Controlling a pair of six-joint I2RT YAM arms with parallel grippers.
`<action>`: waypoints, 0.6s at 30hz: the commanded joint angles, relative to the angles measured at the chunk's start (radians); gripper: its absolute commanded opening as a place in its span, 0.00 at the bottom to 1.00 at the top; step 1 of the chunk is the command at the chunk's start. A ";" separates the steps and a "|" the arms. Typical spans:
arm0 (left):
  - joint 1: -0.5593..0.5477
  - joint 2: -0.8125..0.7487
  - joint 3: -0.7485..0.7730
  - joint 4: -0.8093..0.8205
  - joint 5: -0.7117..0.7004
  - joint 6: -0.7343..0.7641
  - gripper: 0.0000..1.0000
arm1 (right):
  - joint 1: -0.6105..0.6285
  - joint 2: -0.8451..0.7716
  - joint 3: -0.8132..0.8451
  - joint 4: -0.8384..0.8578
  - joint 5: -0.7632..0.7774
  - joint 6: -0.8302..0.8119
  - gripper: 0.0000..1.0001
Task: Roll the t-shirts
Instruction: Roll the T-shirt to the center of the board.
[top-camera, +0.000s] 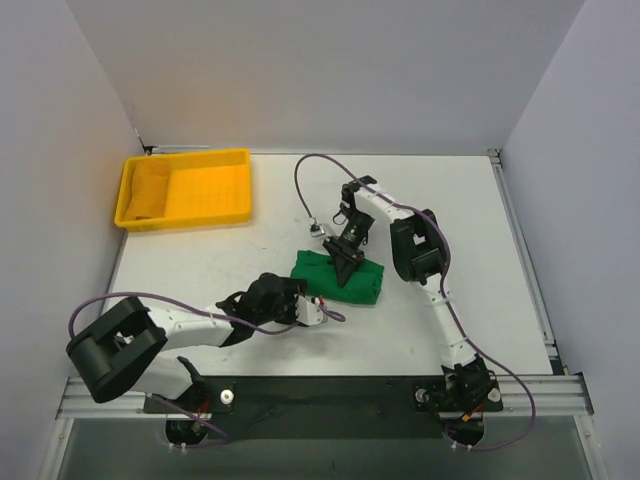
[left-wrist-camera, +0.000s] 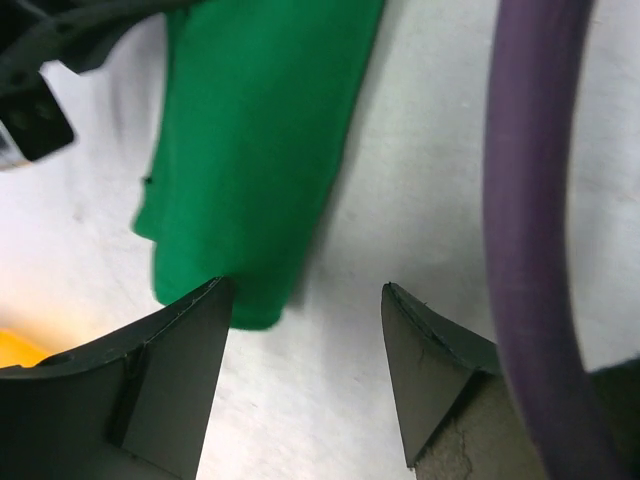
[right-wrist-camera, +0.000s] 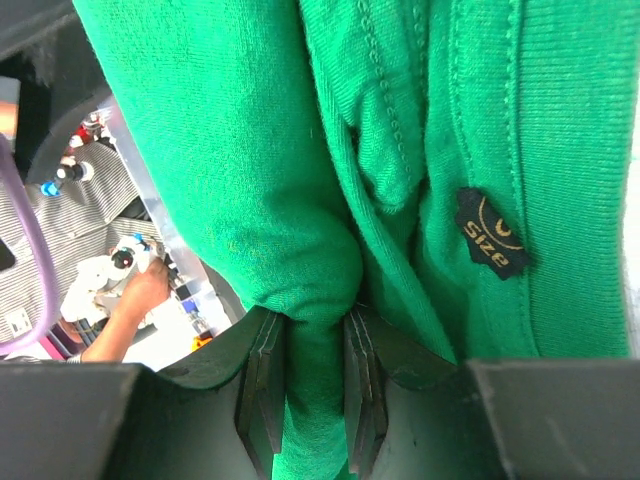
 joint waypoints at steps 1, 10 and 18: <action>-0.020 0.094 -0.026 0.332 -0.076 0.163 0.71 | 0.021 0.078 0.009 -0.138 0.163 -0.033 0.12; -0.043 0.238 -0.061 0.409 -0.039 0.353 0.65 | 0.020 0.081 0.013 -0.138 0.164 -0.027 0.12; -0.050 0.355 0.066 0.191 -0.049 0.370 0.51 | 0.012 0.077 0.009 -0.138 0.150 -0.032 0.12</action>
